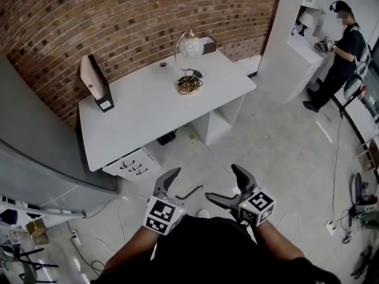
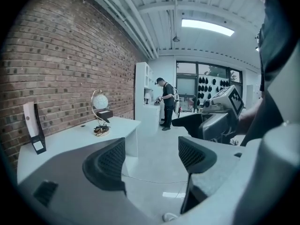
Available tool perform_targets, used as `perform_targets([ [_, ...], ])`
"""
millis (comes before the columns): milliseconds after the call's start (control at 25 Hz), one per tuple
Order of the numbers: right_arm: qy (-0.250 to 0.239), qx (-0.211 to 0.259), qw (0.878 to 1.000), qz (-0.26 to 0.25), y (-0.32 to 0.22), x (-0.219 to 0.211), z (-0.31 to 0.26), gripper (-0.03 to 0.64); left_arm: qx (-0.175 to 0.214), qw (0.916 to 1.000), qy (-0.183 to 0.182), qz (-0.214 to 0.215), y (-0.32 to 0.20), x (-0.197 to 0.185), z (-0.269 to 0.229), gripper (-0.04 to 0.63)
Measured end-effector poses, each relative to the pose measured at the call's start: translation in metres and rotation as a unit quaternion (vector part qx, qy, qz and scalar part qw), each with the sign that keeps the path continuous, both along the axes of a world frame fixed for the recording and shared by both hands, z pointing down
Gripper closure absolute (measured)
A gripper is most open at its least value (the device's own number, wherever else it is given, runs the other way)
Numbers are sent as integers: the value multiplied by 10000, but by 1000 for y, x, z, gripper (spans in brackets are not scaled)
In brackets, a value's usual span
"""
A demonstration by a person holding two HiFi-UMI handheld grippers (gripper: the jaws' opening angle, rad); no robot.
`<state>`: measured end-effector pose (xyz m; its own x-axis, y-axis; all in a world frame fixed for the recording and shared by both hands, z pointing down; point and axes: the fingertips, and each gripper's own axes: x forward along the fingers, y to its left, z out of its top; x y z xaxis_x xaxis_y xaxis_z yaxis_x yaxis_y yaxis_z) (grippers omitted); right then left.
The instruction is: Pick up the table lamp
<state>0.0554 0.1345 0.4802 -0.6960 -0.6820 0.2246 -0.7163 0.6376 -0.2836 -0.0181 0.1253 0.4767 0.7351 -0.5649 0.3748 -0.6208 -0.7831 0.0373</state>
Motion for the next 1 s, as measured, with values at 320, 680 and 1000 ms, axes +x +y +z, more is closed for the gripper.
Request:
perform_targets([
  [320, -37, -27, 10000, -4, -34, 23, -1, 31, -4, 9999, -21, -142, -37, 13, 1, 241],
  [680, -100, -259, 9996, 42, -66, 23, 25, 35, -312, 9994, -163, -12, -71, 16, 28, 241],
  [1000, -58, -388, 9990, 196, -126, 37, 28, 41, -206, 9997, -26, 90, -144, 33, 18, 241],
])
